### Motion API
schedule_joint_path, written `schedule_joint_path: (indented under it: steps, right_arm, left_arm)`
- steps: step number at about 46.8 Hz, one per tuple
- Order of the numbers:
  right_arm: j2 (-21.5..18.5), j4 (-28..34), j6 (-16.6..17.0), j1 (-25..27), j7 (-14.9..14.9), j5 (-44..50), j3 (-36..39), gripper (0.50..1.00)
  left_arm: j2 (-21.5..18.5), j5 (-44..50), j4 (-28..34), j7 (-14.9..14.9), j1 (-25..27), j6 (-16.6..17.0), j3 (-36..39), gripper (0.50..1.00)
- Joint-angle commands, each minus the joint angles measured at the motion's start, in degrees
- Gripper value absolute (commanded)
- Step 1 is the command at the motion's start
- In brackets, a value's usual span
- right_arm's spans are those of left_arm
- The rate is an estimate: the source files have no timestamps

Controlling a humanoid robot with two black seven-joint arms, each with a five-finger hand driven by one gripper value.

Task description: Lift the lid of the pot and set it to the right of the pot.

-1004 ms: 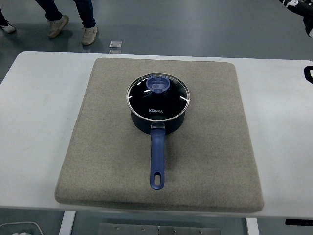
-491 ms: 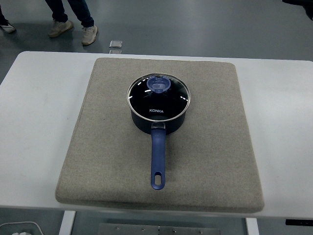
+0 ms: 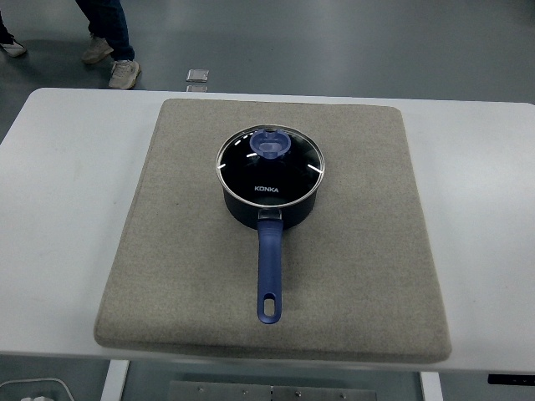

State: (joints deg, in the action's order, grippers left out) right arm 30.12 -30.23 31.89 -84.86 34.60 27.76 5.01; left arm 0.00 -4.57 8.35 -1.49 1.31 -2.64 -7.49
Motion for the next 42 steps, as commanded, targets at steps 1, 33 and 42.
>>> schedule_joint_path:
  steps: [1,33,42]
  right_arm:
    - [0.55,-1.06,2.56,-1.36,0.40,3.17,-0.09,0.924]
    - [2.05,-19.87,-0.24,-9.27,0.40,31.21,0.79,0.911]
    - [1.00,-21.45,-5.60,-8.66,0.40,36.05,0.18,0.907]
  left_arm:
    - [0.00,0.00,0.00,0.00,0.01,0.00,0.02,1.000]
    - [0.00,0.00,0.00,0.00,0.01,0.00,-0.07,1.000]
    - [0.00,0.00,0.00,0.00,0.01,0.00,-0.07,1.000]
